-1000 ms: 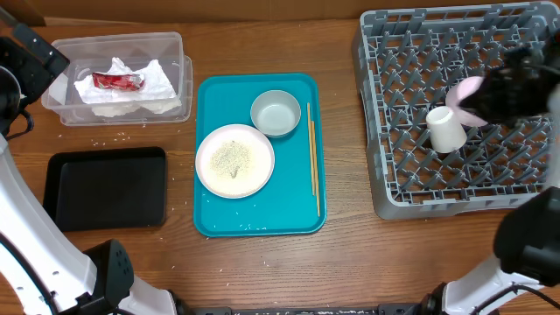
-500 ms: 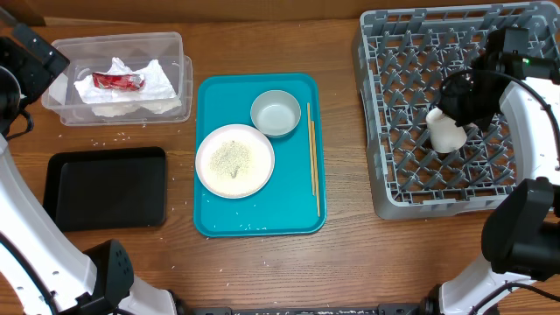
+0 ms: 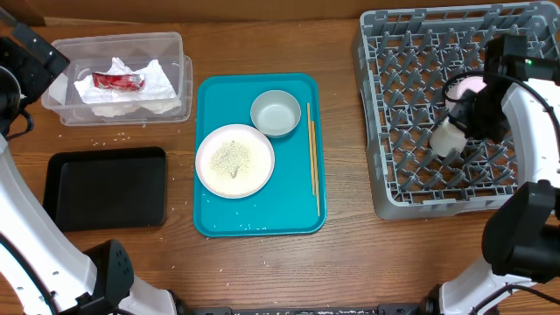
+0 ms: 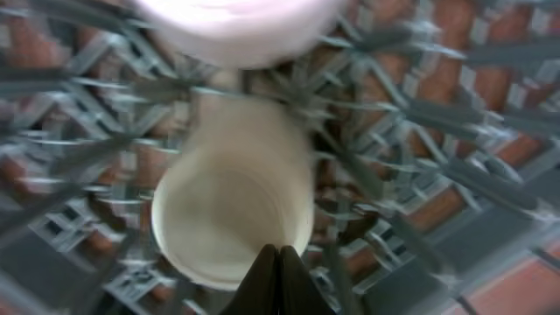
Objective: Sort waste into correct bins and load items into the dishwasher
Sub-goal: 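Release the cup and move the right gripper back to the teal tray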
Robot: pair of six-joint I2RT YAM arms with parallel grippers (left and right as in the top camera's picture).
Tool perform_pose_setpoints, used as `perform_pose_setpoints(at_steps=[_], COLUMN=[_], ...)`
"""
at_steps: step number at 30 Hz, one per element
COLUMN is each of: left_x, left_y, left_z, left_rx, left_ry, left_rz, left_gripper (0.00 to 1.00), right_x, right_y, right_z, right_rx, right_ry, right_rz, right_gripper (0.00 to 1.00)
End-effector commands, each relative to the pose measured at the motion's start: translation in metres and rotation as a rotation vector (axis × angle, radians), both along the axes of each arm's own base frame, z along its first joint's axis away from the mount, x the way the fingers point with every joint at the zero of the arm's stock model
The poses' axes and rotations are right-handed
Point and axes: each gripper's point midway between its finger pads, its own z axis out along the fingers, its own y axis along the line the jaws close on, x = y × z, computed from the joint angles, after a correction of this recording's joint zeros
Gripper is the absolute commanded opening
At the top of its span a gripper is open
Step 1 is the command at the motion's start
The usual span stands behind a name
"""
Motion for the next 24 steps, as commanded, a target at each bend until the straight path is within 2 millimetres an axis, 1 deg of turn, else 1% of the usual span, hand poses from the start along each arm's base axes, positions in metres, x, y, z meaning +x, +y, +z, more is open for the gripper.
perform_pose_setpoints(at_steps=[1, 5, 6, 7, 10, 11, 12, 13, 14, 15, 16, 17, 18, 19, 21, 24], left_x=[-0.004, -0.004, -0.004, -0.004, -0.004, -0.004, -0.004, -0.004, -0.004, -0.004, -0.004, -0.004, -0.004, -0.004, -0.004, -0.004], left_y=[-0.001, -0.001, -0.001, -0.001, -0.001, -0.001, -0.001, -0.001, -0.001, -0.001, -0.001, -0.001, -0.001, -0.001, -0.001, -0.001], left_z=[0.004, 0.004, 0.004, 0.004, 0.004, 0.004, 0.004, 0.004, 0.004, 0.004, 0.004, 0.004, 0.004, 0.004, 0.004, 0.004], left_rx=[0.005, 0.005, 0.005, 0.006, 0.005, 0.005, 0.005, 0.005, 0.005, 0.005, 0.005, 0.005, 0.005, 0.005, 0.005, 0.005], left_ry=[-0.012, -0.012, -0.012, -0.012, -0.012, -0.012, -0.012, -0.012, -0.012, -0.012, -0.012, -0.012, -0.012, -0.012, -0.012, -0.012], left_rz=[0.008, 0.007, 0.008, 0.008, 0.008, 0.008, 0.008, 0.007, 0.007, 0.007, 0.008, 0.008, 0.008, 0.008, 0.008, 0.007], left_gripper=[1.0, 1.0, 1.0, 1.0, 1.0, 1.0, 1.0, 1.0, 1.0, 1.0, 1.0, 1.0, 1.0, 1.0, 1.0, 1.0], right_x=[-0.005, 0.005, 0.012, 0.017, 0.043, 0.052, 0.062, 0.071, 0.086, 0.092, 0.096, 0.1, 0.103, 0.107, 0.111, 0.111], right_y=[-0.014, 0.004, 0.017, 0.025, 0.082, 0.104, 0.127, 0.146, 0.181, 0.201, 0.216, 0.232, 0.25, 0.277, 0.302, 0.334], right_z=[0.01, 0.03, 0.039, 0.043, 0.067, 0.075, 0.081, 0.087, 0.094, 0.096, 0.098, 0.1, 0.101, 0.098, 0.086, 0.06], right_rx=[-0.086, -0.013, 0.034, 0.067, 0.265, 0.331, 0.387, 0.413, 0.412, 0.407, 0.405, 0.403, 0.394, 0.346, 0.261, 0.181], right_ry=[0.019, -0.031, -0.068, -0.089, -0.221, -0.271, -0.321, -0.366, -0.435, -0.469, -0.493, -0.515, -0.54, -0.57, -0.578, -0.557], right_rz=[-0.05, -0.019, 0.01, 0.038, 0.201, 0.26, 0.315, 0.366, 0.461, 0.512, 0.548, 0.585, 0.625, 0.678, 0.722, 0.799], right_gripper=[0.04, 0.04, 0.04, 0.04, 0.04, 0.07, 0.13, 0.21, 0.53, 0.63, 0.69, 0.71, 0.72, 0.72, 0.72, 0.72])
